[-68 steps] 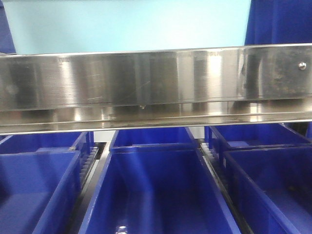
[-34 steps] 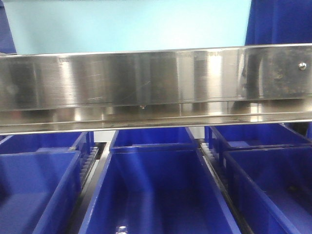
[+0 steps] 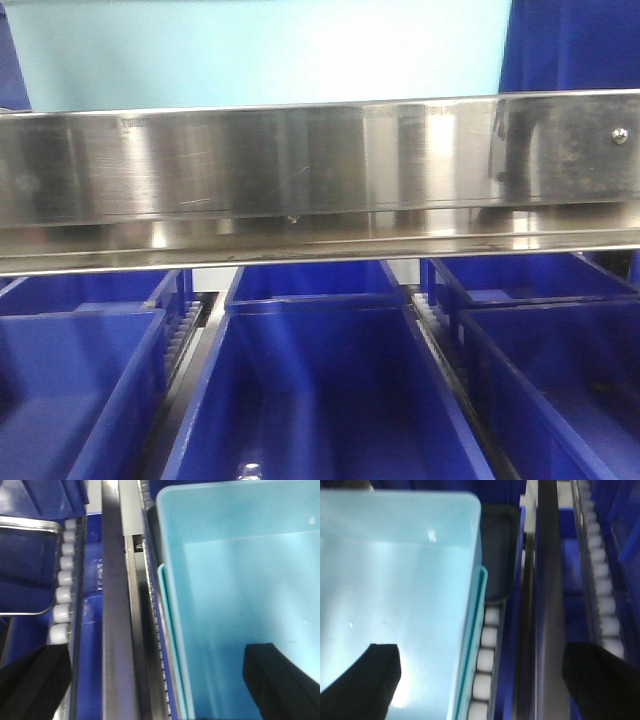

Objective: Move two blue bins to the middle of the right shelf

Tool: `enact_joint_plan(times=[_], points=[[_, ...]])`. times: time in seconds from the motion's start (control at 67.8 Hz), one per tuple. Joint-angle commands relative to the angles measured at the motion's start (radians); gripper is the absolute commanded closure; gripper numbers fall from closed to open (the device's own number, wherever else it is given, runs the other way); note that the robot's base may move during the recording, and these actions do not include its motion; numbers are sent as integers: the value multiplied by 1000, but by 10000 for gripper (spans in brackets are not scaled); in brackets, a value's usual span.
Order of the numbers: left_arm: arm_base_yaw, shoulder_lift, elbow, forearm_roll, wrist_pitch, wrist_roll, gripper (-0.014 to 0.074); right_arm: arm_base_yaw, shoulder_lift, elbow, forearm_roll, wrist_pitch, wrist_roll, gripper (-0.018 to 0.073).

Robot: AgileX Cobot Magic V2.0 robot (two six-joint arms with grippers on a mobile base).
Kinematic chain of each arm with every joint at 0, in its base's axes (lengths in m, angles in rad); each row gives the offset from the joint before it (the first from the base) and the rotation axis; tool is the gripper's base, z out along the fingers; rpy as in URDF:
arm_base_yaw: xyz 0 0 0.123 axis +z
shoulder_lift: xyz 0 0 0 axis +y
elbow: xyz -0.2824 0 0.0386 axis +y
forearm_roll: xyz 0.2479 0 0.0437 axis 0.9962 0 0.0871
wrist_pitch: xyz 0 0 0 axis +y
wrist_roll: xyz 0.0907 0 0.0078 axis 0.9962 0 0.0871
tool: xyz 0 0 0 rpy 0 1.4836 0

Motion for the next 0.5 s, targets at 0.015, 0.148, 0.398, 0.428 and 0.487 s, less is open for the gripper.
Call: enact_joint_plan(times=[0.015,0.148,0.398,0.428,0.487], points=[[2,-11,-7,-2,61,4,-12,-3,-11,3,0,35,-5,23],[2,-4,50,-39,74,4,-12,-1,-7,49,22,28,-5,23],[2,-4,237,-119,-104,4,-12,-1,22,191,67,-65,-5,23],[2,-2,257,-121,-107,4,-12,-1,24,202,79,-75,-5,23],[2,-2,284,-121,-107,4,-12,0,24,239,93,-99,-5,23]])
